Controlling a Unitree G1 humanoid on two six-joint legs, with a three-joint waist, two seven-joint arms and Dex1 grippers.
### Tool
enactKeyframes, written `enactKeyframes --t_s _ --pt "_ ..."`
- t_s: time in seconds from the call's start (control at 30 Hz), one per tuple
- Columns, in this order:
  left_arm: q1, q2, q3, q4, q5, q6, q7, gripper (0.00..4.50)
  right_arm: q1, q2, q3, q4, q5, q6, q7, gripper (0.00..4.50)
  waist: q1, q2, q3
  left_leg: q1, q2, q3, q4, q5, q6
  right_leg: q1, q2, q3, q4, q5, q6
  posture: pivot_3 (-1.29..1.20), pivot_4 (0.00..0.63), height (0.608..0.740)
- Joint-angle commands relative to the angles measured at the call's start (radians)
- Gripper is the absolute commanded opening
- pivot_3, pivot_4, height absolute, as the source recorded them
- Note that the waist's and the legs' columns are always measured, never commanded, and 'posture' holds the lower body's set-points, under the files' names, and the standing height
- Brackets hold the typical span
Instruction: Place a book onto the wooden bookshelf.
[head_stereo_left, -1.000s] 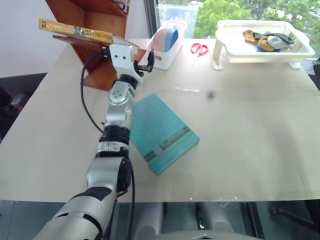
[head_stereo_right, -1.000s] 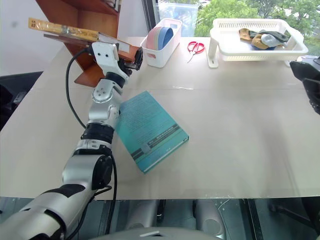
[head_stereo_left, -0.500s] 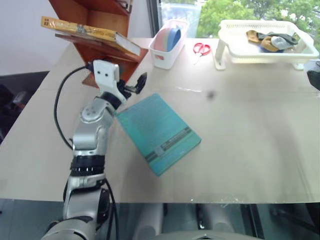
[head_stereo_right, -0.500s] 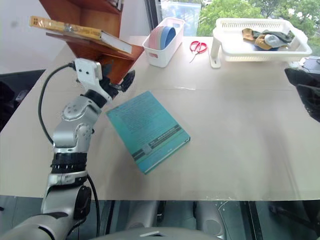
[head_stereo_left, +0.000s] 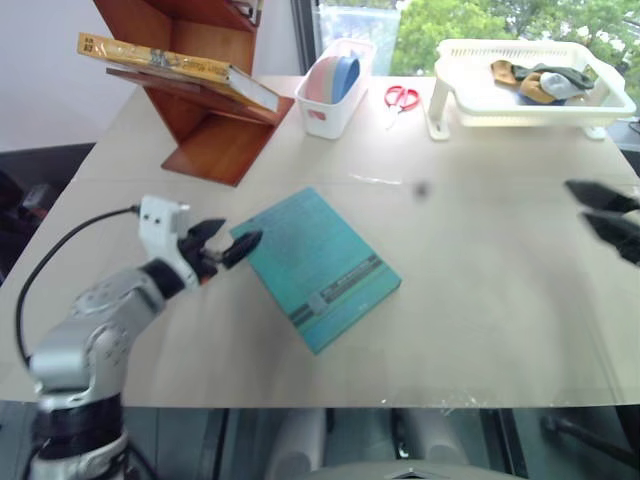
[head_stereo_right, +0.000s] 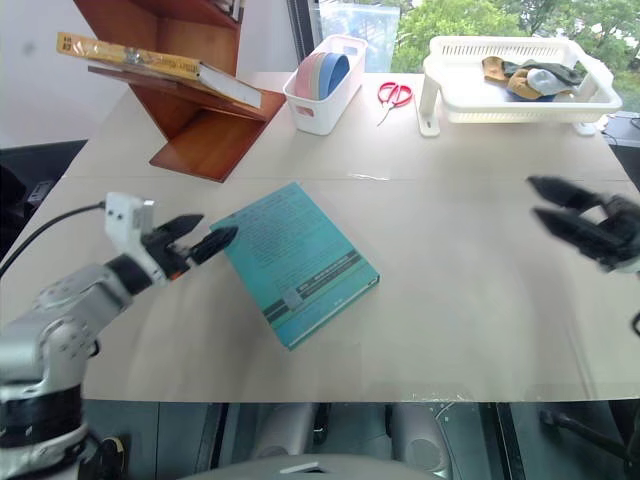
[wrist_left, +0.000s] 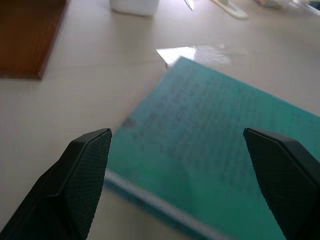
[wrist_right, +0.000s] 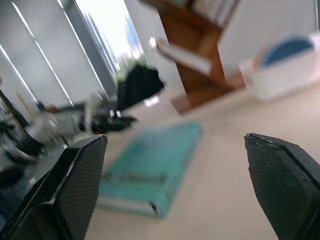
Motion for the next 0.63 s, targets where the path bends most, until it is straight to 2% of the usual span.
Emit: enactKeyframes --t_s 0.03,0.17,0.4,0.63 --pt "0.058 0.021 0.047 -0.077 -0.055 -0.005 -0.052 4.46 0.004 0.007 0.053 -0.008 -0.101 -0.120 0.015 4.50 0.003 0.000 0.000 0.000 0.000 0.000 0.000 0.000 0.000 0.000 0.000 0.000 0.000 0.000 0.000 0.00 0.150 0.740" --pt "0.139 0.014 0.059 -0.113 -0.086 -0.019 -0.081 4.46 0.027 0.050 0.138 0.008 -0.222 -0.241 -0.018 4.50 0.007 0.000 0.000 0.000 0.000 -0.001 0.000 0.000 0.000 0.000 -0.001 0.000 -0.001 0.000 0.000 0.00 0.150 0.740" --pt "0.169 -0.046 0.003 -0.123 -0.032 -0.105 -0.055 4.46 0.015 0.185 0.219 0.018 -0.335 -0.379 -0.126 4.50 0.007 0.000 0.000 0.000 0.001 -0.002 -0.001 0.000 0.000 0.000 -0.001 0.001 -0.001 0.000 0.000 0.00 0.150 0.740" --pt "0.214 -0.041 -0.038 -0.120 0.010 -0.179 -0.096 4.46 0.029 0.215 0.253 0.012 -0.362 -0.416 -0.135 4.50 0.007 0.000 0.000 0.000 0.000 -0.003 -0.001 0.000 0.000 0.000 -0.001 0.000 0.000 0.000 0.000 0.00 0.150 0.740"
